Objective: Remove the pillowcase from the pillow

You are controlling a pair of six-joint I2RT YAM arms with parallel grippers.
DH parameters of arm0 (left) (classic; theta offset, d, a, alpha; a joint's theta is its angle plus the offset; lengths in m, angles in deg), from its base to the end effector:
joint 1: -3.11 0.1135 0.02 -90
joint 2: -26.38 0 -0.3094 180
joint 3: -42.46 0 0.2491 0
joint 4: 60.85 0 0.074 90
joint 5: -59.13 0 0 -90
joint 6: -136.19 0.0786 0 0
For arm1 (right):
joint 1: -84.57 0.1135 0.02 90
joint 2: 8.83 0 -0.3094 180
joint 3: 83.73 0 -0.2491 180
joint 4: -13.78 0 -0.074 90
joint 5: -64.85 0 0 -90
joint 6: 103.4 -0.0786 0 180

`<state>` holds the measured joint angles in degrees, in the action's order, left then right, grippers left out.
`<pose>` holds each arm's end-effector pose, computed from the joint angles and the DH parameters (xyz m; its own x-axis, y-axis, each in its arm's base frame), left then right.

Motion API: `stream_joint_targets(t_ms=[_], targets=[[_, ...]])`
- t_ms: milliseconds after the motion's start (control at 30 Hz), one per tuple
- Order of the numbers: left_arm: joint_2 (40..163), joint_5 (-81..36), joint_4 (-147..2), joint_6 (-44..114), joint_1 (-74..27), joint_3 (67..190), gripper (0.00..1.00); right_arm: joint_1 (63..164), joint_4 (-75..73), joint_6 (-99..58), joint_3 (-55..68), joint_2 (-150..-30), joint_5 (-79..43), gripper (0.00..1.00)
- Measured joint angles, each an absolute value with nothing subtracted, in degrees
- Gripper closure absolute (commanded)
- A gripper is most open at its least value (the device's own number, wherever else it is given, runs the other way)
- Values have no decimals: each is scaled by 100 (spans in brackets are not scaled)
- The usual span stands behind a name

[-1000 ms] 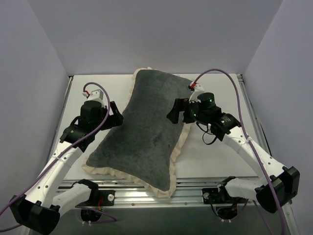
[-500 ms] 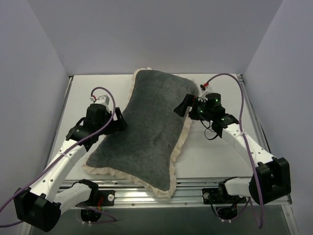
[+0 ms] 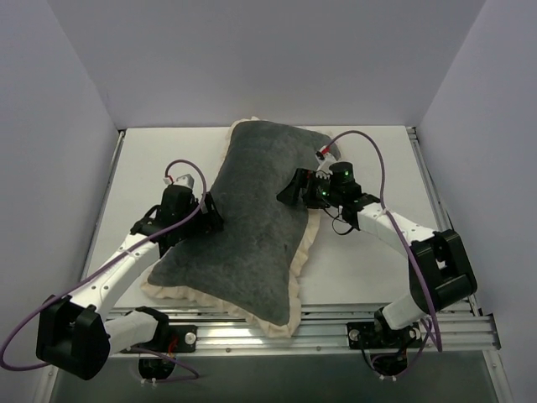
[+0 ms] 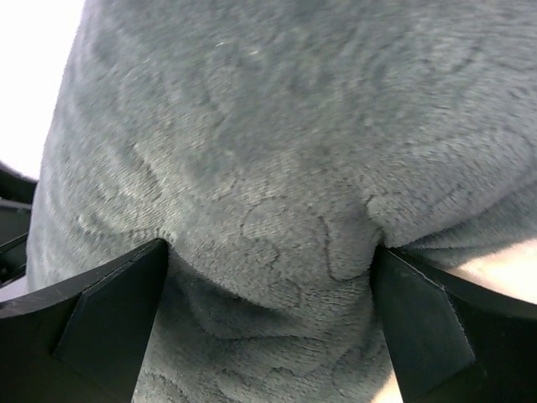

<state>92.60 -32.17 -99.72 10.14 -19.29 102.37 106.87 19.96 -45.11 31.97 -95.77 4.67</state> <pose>0.2322 -0.0938 0.2610 -0.7457 -0.3290 -0.5794 -0.0899 0.9113 -0.4018 0.3273 0.1765 0.2863 -0.6280 0.2353 -0.7418 -0.5176 0.5854 0.6239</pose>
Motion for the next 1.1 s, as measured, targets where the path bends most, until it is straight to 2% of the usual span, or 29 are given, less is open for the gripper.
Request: stream_joint_targets(t_ms=[233, 500, 833, 1100], targets=[[9343, -3208, -9823, 935, -1918, 10173, 6, 10897, 2110, -4465, 3214, -9502, 264, 0], [9256, -3180, -9823, 915, -1918, 10182, 6, 10615, 2064, -4591, 3562, -8998, 159, 0], [9048, -3223, -10446, 1200, -1931, 10822, 6, 10548, 1452, -4760, 4108, -7618, -691, 0], [9360, -3202, -10511, 1449, -1931, 11019, 6, 10572, 2285, -5308, 5094, -7940, -169, 0]])
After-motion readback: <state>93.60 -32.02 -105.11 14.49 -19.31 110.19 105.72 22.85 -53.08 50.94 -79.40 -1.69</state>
